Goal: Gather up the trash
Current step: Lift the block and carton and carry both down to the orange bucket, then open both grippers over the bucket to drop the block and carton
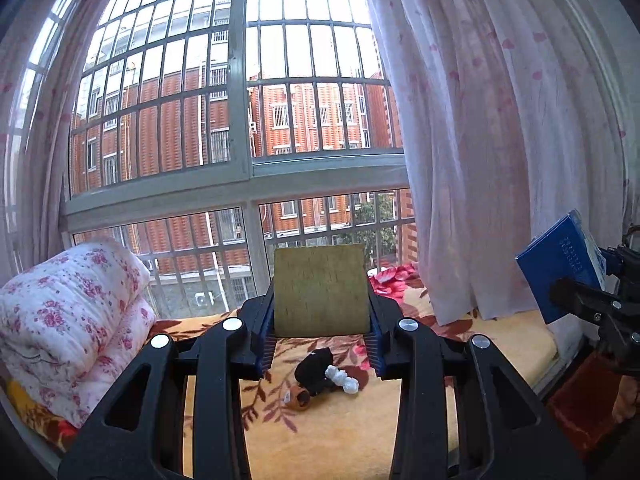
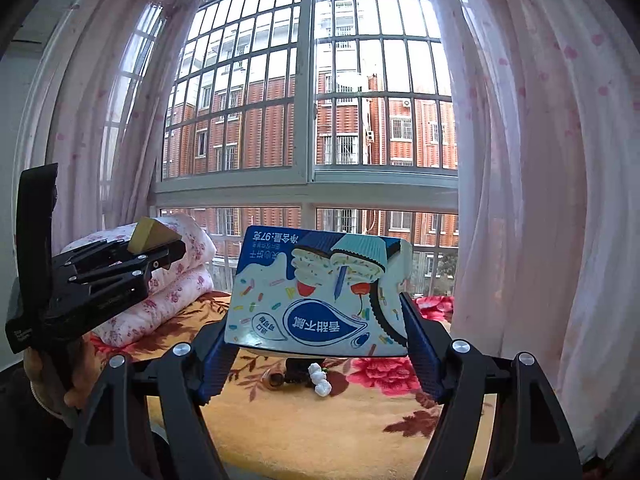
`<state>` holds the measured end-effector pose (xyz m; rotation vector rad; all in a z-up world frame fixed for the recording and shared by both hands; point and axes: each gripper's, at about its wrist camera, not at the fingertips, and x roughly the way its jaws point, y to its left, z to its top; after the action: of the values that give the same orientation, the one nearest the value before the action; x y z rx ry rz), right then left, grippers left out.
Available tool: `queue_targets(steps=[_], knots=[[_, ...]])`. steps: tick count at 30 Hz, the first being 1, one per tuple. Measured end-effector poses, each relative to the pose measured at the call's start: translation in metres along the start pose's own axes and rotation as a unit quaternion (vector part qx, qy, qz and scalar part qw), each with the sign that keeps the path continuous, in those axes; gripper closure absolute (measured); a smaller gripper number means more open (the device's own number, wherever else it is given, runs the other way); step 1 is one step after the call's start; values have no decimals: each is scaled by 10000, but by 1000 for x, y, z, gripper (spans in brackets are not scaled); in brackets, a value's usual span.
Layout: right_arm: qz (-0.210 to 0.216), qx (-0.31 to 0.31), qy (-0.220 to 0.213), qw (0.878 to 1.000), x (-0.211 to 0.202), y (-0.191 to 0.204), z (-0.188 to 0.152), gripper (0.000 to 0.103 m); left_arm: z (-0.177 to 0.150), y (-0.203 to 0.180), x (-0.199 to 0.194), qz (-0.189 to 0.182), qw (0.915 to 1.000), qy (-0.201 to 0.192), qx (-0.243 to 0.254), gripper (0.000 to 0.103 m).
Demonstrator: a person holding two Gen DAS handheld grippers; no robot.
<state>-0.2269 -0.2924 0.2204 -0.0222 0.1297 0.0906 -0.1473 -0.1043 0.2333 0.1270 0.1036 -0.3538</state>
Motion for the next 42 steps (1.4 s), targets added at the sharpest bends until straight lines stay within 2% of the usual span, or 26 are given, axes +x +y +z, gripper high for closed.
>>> queue_targets(steps=[6,13,18,22,24,30,33,36,42], knots=[[98,6,59,9999,-13,6,-21,30,-22,-3,-12,-123,9999,92,-13,68],[338,24,331,9989,-15,19,-55,30,-68,-9,-18,57,9992,392,2,68],[587,44,773,9953,-4,34,-93,30,-112,-3,-13,49,9953,958,-166,68],[796,177,1266,9886,12,43,-128,30,-158,5,0,0,9863,1626,-292,68],[915,252,1533,9836,21,48,-146,30,-179,8,9,-35,9799,1961,-366,68],[1119,340,2435,9628,51,62,-207,30,-258,15,34,79,9529,2989,-499,68],[1208,341,2933,9477,67,71,-244,30,-299,17,46,151,9352,3502,-512,68],[1291,363,3472,9282,86,78,-282,30,-341,17,58,195,9130,4042,-512,68],[1436,462,4222,8939,117,85,-336,30,-389,28,82,151,8782,4725,-723,68]])
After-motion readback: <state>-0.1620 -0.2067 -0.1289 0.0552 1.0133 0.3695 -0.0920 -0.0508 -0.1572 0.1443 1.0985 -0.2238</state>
